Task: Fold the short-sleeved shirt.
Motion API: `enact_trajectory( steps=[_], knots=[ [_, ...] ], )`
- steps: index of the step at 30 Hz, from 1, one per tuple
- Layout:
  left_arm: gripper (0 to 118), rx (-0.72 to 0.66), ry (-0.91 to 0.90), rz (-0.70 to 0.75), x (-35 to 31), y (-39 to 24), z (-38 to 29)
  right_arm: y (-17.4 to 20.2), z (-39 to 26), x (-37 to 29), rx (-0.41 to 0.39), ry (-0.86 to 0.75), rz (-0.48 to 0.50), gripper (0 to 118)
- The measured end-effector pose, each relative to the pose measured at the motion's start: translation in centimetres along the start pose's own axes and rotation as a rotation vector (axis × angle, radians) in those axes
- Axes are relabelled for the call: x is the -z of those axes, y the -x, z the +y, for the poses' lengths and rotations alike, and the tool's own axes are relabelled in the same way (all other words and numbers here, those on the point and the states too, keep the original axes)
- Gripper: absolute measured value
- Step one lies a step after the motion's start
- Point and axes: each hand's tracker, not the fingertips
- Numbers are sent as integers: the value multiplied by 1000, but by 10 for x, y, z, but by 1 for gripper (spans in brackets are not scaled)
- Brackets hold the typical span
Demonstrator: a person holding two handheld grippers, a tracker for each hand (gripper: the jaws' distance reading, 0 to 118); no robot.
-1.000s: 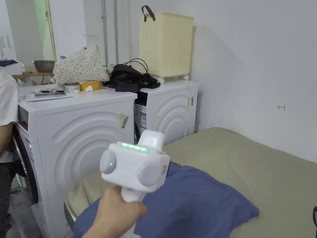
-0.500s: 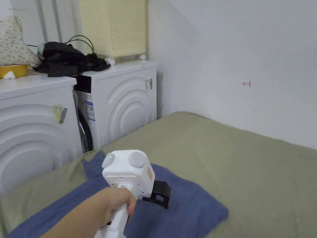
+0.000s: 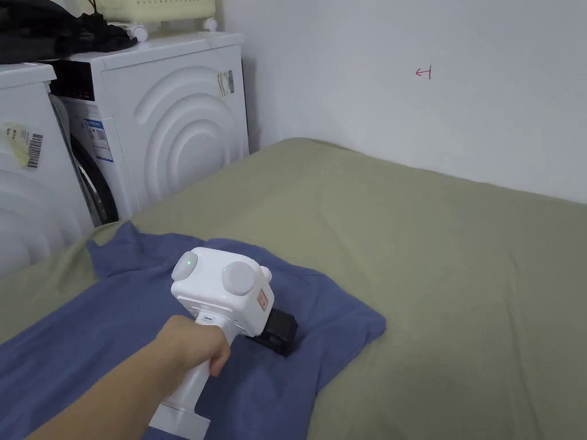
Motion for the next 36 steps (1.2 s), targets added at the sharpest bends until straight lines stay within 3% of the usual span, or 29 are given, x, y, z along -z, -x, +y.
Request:
enact_trajectory(
  steps=[2, 3, 4, 6, 12, 16, 18, 20, 29, 36],
  knots=[
    [67, 20, -22, 9, -14, 0, 2, 4, -2, -1, 27, -11, 5, 2],
    [27, 53, -32, 30, -21, 0, 2, 6, -3, -2, 22, -12, 6, 2],
    [2, 77, -36, 35, -26, 2, 3, 8, -5, -3, 14, -18, 2, 2],
    [2, 89, -36, 39, -34, 8, 1, 10, -7, -6, 5, -18, -2, 2],
    [2, -90, -129, -223, -80, 23, 6, 2, -5, -30, 30, -24, -9, 2],
    [2, -29, -176, -208, -107, 3, 10, -9, 2, -48, 76, -46, -31, 2],
    [2, -66, -225, -308, -119, -12, 14, -14, 6, -57, 117, -69, -36, 2],
    [2, -20, -271, -366, -134, -38, 22, -20, 9, -68, 136, -91, -39, 2],
    [2, 404, -263, -568, -188, -260, 51, -41, 28, -138, 156, -231, -133, 2],
    [2, 645, -205, -805, -204, -444, 11, -64, 32, -201, 147, -328, -256, 2]
  ],
)
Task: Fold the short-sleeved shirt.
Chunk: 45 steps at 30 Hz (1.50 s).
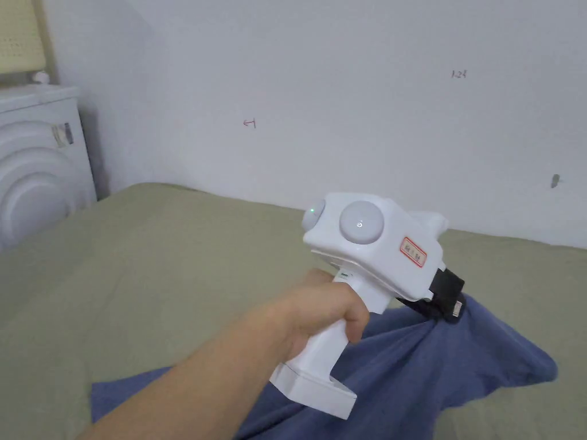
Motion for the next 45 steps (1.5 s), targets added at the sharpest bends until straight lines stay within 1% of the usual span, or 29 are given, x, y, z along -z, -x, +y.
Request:
enact_trajectory(
  steps=[2, 4, 6, 8, 9, 10, 11, 12, 13, 14, 16, 17, 18, 19, 22, 23, 24, 26, 27, 28, 29, 30, 31, 33, 35, 37, 39, 42, 45],
  knots=[
    [2, 4, 20, -60, 32, -28, 6, -10, 4, -10, 5, 4, -24, 2],
    [2, -27, 48, -97, 67, -49, 6, -22, 5, -20, 17, -5, -51, 2],
    [2, -47, 85, -106, 97, -65, 0, -32, 3, -28, 23, -15, -88, 2],
    [3, -44, 128, -69, 124, -74, -12, -39, 4, -35, 39, -9, -114, 2],
    [13, -41, 149, -35, 134, -76, -19, -43, 3, -37, 45, -11, -118, 2],
    [38, -66, 154, -28, 141, -73, -27, -46, 3, -40, 50, -10, -127, 2],
    [75, -109, 165, -6, 145, -70, -34, -47, 3, -42, 50, -9, -135, 2],
    [111, -191, 187, 28, 149, -63, -42, -49, 3, -43, 45, -9, -143, 2],
    [118, -260, 223, 54, 150, -56, -50, -49, 4, -43, 39, -6, -150, 2],
    [117, -329, 223, 65, 144, -50, -57, -50, 5, -43, 36, -3, -153, 2],
    [116, -458, 111, 10, 112, -34, -62, -53, 6, -43, 34, -8, -149, 2],
    [116, -512, 48, 12, 92, -30, -63, -52, 8, -41, 28, -11, -151, 2],
    [116, -518, -39, 43, 65, -28, -62, -53, 10, -39, 20, -11, -154, 2],
    [116, -500, -127, 72, 35, -28, -62, -54, 12, -38, 14, -15, -160, 2],
    [114, -357, -375, 262, -59, -42, -74, -60, 20, -38, 15, -27, -177, 2],
    [112, -317, -430, 323, -82, -47, -83, -62, 23, -37, 12, -32, -184, 2],
    [110, -277, -460, 432, -110, -57, -97, -63, 28, -36, 1, -32, -195, 2],
    [105, -231, -504, 587, -157, -71, -123, -64, 35, -35, -36, -44, -222, 2],
    [97, -231, -519, 630, -171, -78, -139, -63, 38, -34, -66, -56, -238, 2],
    [83, -213, -540, 674, -184, -85, -156, -63, 40, -33, -85, -65, -239, 2],
    [66, -208, -564, 714, -197, -92, -169, -61, 41, -33, -101, -80, -246, 2],
    [31, -215, -573, 758, -209, -101, -182, -60, 41, -32, -121, -94, -255, 2],
    [2, -207, -579, 787, -218, -108, -196, -59, 40, -32, -119, -96, -253, 2],
    [0, -209, -620, 885, -226, -123, -225, -56, 36, -34, -128, -110, -266, 2],
    [0, -155, -651, 926, -230, -137, -253, -52, 27, -40, -143, -126, -291, 2],
    [0, -128, -671, 1015, -233, -149, -270, -48, 14, -48, -152, -121, -319, 2],
    [0, -125, -689, 1011, -229, -154, -289, -47, 4, -55, -137, -110, -327, 2],
    [0, -140, -693, 989, -225, -158, -300, -47, -5, -63, -87, -98, -327, 2],
    [0, -155, -673, 958, -223, -155, -300, -44, -6, -66, -93, -96, -328, 2]
  ],
)
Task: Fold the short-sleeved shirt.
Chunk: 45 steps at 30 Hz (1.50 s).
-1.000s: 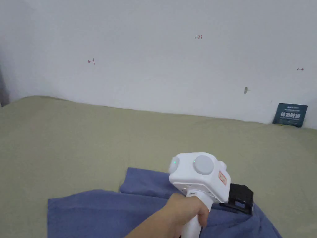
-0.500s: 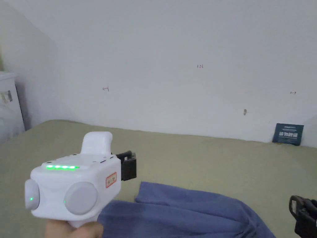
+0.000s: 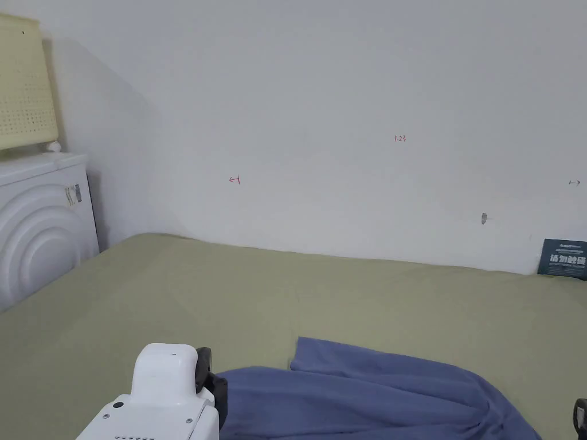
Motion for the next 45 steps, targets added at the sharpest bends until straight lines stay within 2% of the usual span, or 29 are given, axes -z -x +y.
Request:
enact_trajectory(
  steps=[4, 7, 10, 11, 13, 14, 15, 18, 21, 23, 25, 28, 33, 35, 36, 38, 39, 42, 45],
  knots=[
    [0, -27, 34, 1, 23, 12, 10, 2, 5, 2, -14, -4, 15, 2],
    [0, -37, 98, -77, 74, 37, 29, 4, 5, 14, -29, -2, 33, 2],
    [0, 73, 193, -34, 141, 59, 59, 5, 4, 32, -40, 24, 41, 2],
    [9, 96, 242, -28, 165, 66, 66, 5, 3, 38, -36, 31, 41, 2],
    [80, 83, 416, -60, 220, 73, 75, 5, -1, 52, -19, 51, 45, 2],
    [108, 67, 503, -73, 247, 75, 73, 6, -3, 59, -8, 68, 45, 2],
    [118, 35, 586, -86, 272, 77, 66, 7, -5, 67, -1, 89, 47, 2],
    [118, -42, 736, -133, 344, 81, 36, 8, -16, 90, 6, 143, 55, 2],
    [118, -22, 916, -64, 396, 76, -11, 8, -29, 110, -10, 188, 59, 2],
    [109, -14, 967, -48, 418, 75, -36, 7, -35, 120, -24, 210, 55, 2],
    [95, -43, 997, -42, 428, 75, -57, 4, -42, 128, -30, 234, 56, 2],
    [94, -93, 1087, -17, 443, 81, -79, 0, -49, 138, -26, 262, 56, 2],
    [94, -50, 1099, -23, 449, 76, -87, -4, -59, 144, -26, 279, 63, 2],
    [90, -30, 1082, -11, 443, 73, -84, -6, -62, 145, -14, 288, 64, 2],
    [69, -22, 1063, -4, 439, 71, -79, -6, -64, 143, -6, 293, 65, 2],
    [0, -24, 1061, -27, 435, 69, -74, -8, -67, 142, 0, 294, 66, 2],
    [1, -89, 1073, -81, 433, 67, -75, -10, -69, 143, 4, 293, 64, 2],
    [1, -40, 1103, -148, 428, 55, -81, -19, -68, 145, 48, 304, 50, 2],
    [1, -76, 1064, -174, 409, 45, -73, -39, -65, 152, 79, 283, 22, 2]
  ],
)
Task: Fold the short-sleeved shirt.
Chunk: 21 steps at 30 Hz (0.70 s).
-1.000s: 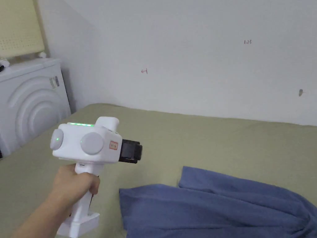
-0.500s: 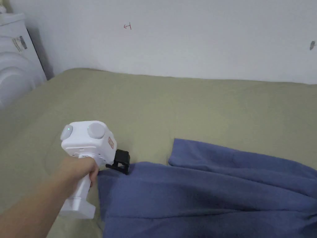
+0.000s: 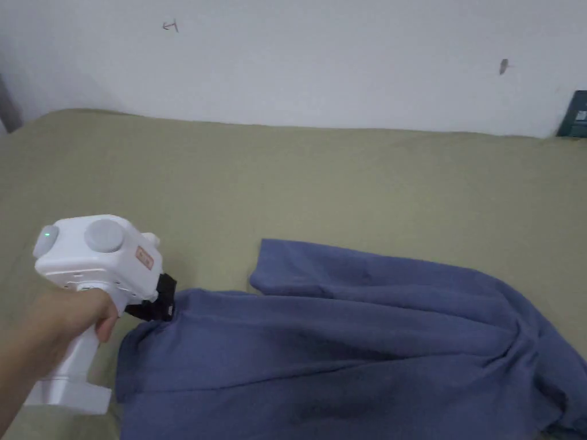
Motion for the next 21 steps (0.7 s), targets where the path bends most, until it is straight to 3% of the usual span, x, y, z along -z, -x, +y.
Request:
enact_trajectory(
  steps=[3, 4, 6, 7, 12, 16, 19, 20, 21],
  knots=[
    [1, -12, -63, -89, -18, -3, 3, -23, 15, 17, 43, 25, -59, 7],
    [1, -15, -68, -103, -24, -4, 3, -32, 22, 28, 93, 64, -43, 25],
    [1, -7, -62, -98, -26, -1, 10, -49, 33, 52, 192, 156, 37, 94],
    [1, 0, -64, -89, -27, -1, 11, -55, 34, 66, 229, 206, 98, 102],
    [1, 10, -51, -83, -25, 0, 11, -38, 37, 118, 2, 284, 30, 102],
    [1, -6, -63, -90, -22, 8, 12, -27, 33, 173, -29, 411, -47, 102],
    [1, -25, -70, -114, -22, 8, 3, -20, 26, 196, -18, 398, -32, 100],
    [1, -24, -72, -116, -21, 9, 1, -19, 25, 198, -26, 408, -37, 97],
    [1, -27, -71, -118, -20, 10, -1, -17, 24, 196, -20, 402, -50, 71]
  ],
)
